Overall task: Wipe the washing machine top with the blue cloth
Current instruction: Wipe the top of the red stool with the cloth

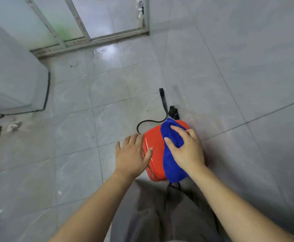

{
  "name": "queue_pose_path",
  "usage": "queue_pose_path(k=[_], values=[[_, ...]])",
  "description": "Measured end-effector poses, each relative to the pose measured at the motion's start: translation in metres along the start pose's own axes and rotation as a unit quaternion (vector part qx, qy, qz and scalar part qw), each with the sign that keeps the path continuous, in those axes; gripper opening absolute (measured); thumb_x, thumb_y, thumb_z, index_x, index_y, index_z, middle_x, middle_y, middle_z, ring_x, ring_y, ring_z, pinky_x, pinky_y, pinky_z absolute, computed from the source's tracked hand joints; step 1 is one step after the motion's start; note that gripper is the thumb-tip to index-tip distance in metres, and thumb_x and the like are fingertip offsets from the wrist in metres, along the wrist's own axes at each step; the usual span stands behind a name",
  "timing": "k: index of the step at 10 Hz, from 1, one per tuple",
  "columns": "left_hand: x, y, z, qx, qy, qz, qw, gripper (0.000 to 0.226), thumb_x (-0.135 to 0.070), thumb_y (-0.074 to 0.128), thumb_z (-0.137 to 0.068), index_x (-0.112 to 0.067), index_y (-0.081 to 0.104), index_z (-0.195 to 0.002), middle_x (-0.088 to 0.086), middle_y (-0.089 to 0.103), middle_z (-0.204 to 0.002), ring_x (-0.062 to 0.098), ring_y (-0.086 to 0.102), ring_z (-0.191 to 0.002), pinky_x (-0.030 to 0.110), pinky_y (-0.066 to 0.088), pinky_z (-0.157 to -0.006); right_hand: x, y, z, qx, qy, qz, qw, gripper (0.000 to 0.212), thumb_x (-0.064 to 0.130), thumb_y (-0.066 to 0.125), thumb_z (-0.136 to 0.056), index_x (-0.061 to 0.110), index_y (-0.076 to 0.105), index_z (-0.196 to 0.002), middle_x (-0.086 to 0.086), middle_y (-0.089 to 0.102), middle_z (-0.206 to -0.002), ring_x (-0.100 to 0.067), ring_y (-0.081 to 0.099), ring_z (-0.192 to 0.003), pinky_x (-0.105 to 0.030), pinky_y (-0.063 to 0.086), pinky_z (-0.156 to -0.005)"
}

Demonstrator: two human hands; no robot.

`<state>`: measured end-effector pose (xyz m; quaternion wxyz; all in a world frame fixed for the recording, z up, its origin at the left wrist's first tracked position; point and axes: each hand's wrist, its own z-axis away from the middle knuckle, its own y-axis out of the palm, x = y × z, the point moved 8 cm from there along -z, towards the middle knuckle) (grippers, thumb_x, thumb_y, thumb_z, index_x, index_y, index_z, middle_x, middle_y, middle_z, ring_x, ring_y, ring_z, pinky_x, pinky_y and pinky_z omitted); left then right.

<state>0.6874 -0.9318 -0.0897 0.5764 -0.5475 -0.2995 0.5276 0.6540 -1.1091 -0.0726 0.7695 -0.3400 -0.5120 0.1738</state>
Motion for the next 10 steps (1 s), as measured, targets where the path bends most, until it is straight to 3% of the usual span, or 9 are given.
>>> queue_pose_path(k=[2, 3, 5, 6, 8, 9, 10], values=[[0.017, 0.048, -0.007, 0.031, -0.018, -0.008, 0.999, 0.064, -0.058, 0.029, -0.084, -0.017, 0.049, -0.130, 0.005, 0.057, -0.126, 0.029, 0.051, -0.116, 0.056, 0.039, -0.094, -0.052, 0.051, -0.022, 0.042, 0.042, -0.009, 0.998, 0.047, 0.042, 0.061, -0.085, 0.034, 0.050, -0.130, 0.006, 0.042, -0.109, -0.013, 0.051, -0.101, -0.019, 0.034, -0.081], [0.028, 0.076, -0.011, 0.041, -0.026, -0.003, 0.999, 0.064, -0.057, 0.029, -0.084, -0.017, 0.049, -0.130, 0.006, 0.058, -0.125, 0.029, 0.052, -0.114, 0.056, 0.041, -0.092, -0.078, 0.077, -0.043, 0.051, 0.059, 0.005, 0.997, 0.047, 0.041, 0.059, -0.087, 0.032, 0.047, -0.132, 0.004, 0.041, -0.109, -0.016, 0.052, -0.098, -0.020, 0.035, -0.080], [0.053, 0.116, -0.019, 0.043, -0.060, 0.010, 0.997, 0.071, -0.061, 0.021, -0.082, -0.019, 0.045, -0.134, 0.004, 0.054, -0.130, 0.028, 0.046, -0.121, 0.056, 0.036, -0.098, -0.121, 0.141, -0.073, 0.105, 0.071, 0.035, 0.991, 0.051, 0.021, 0.060, -0.088, 0.025, 0.044, -0.136, -0.010, 0.041, -0.127, -0.030, 0.049, -0.113, -0.034, 0.037, -0.099], [0.061, 0.122, -0.019, 0.061, -0.082, 0.002, 0.995, 0.078, -0.064, 0.012, -0.078, -0.021, 0.038, -0.138, 0.001, 0.047, -0.138, 0.025, 0.038, -0.128, 0.056, 0.028, -0.102, -0.125, 0.152, -0.074, 0.126, 0.069, 0.062, 0.988, 0.056, 0.022, 0.062, -0.086, 0.025, 0.041, -0.139, -0.009, 0.041, -0.132, -0.030, 0.045, -0.118, -0.043, 0.039, -0.100], [0.055, 0.087, -0.011, 0.070, -0.076, -0.006, 0.995, 0.062, -0.059, 0.028, -0.090, -0.025, 0.030, -0.142, -0.002, 0.035, -0.147, 0.021, 0.026, -0.136, 0.055, 0.020, -0.107, -0.076, 0.121, -0.056, 0.152, 0.005, 0.137, 0.979, 0.063, 0.048, 0.053, -0.087, 0.028, 0.030, -0.143, -0.002, 0.036, -0.145, -0.027, 0.034, -0.131, -0.054, 0.031, -0.105], [0.052, 0.046, -0.009, 0.062, -0.068, -0.017, 0.996, 0.066, -0.062, 0.023, -0.088, -0.026, 0.027, -0.143, -0.002, 0.031, -0.150, 0.021, 0.022, -0.138, 0.056, 0.019, -0.108, -0.032, 0.095, -0.046, 0.160, -0.031, 0.182, 0.970, 0.065, 0.058, 0.043, -0.088, 0.031, 0.026, -0.144, 0.001, 0.029, -0.150, -0.024, 0.025, -0.137, -0.058, 0.025, -0.107], [0.045, -0.021, -0.009, 0.001, -0.050, -0.021, 0.999, 0.066, -0.063, 0.022, -0.088, -0.028, 0.025, -0.144, -0.003, 0.028, -0.151, 0.020, 0.020, -0.139, 0.056, 0.017, -0.108, 0.032, 0.054, -0.035, 0.117, -0.092, 0.192, 0.970, 0.065, 0.060, 0.038, -0.088, 0.030, 0.026, -0.144, 0.002, 0.029, -0.150, -0.022, 0.024, -0.138, -0.056, 0.024, -0.108]])
